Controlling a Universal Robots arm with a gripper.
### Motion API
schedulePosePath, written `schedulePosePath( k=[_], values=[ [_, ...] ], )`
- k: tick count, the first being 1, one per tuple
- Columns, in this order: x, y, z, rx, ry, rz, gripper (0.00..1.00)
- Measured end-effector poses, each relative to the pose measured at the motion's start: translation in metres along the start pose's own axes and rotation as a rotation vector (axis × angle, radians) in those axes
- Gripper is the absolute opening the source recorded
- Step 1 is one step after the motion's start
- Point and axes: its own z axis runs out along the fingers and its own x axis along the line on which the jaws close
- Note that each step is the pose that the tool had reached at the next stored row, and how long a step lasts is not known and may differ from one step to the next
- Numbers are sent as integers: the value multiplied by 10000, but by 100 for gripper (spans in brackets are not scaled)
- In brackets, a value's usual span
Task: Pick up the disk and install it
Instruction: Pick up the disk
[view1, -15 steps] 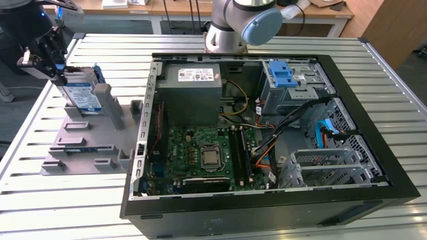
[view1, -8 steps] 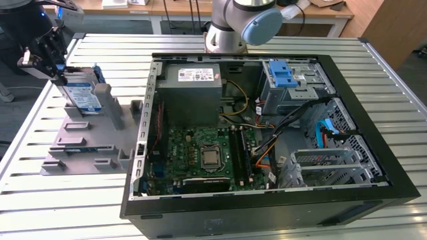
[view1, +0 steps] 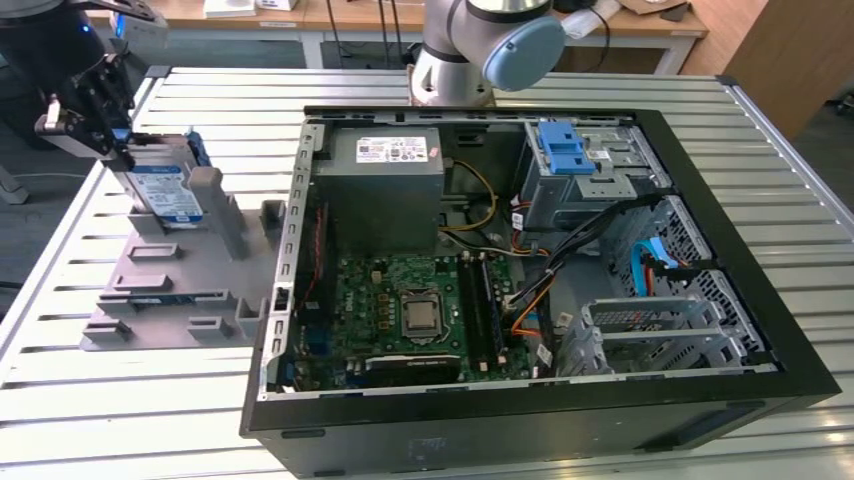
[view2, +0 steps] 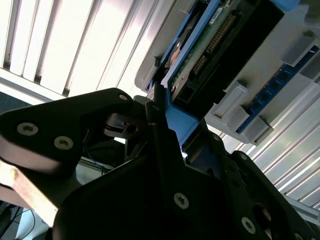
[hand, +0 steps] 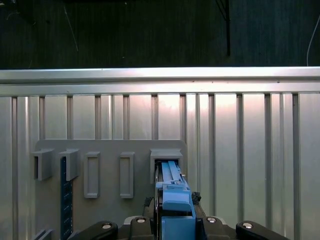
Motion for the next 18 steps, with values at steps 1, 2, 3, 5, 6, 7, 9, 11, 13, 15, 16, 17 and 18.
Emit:
schedulePosePath(
  k=[1,2,3,5,6,7,9,11,13,15,16,17,18],
  values=[
    [0,0,-4,-1,0,0,36],
    [0,0,-8,-3,1,0,36],
    [0,0,-12,-3,1,0,36],
    [0,0,-25,-3,1,0,36],
    [0,0,-33,-4,2,0,36],
    [0,0,-41,-3,1,0,36],
    [0,0,-55,-3,2,0,36],
    [0,-1,-68,-4,2,-1,36],
    [0,0,-78,-3,1,0,36],
    [-1,0,-89,-3,2,0,36],
    [0,0,-94,-3,2,0,36],
    [0,0,-99,-4,2,0,36],
    [-1,-1,-104,-3,1,0,36]
  ],
)
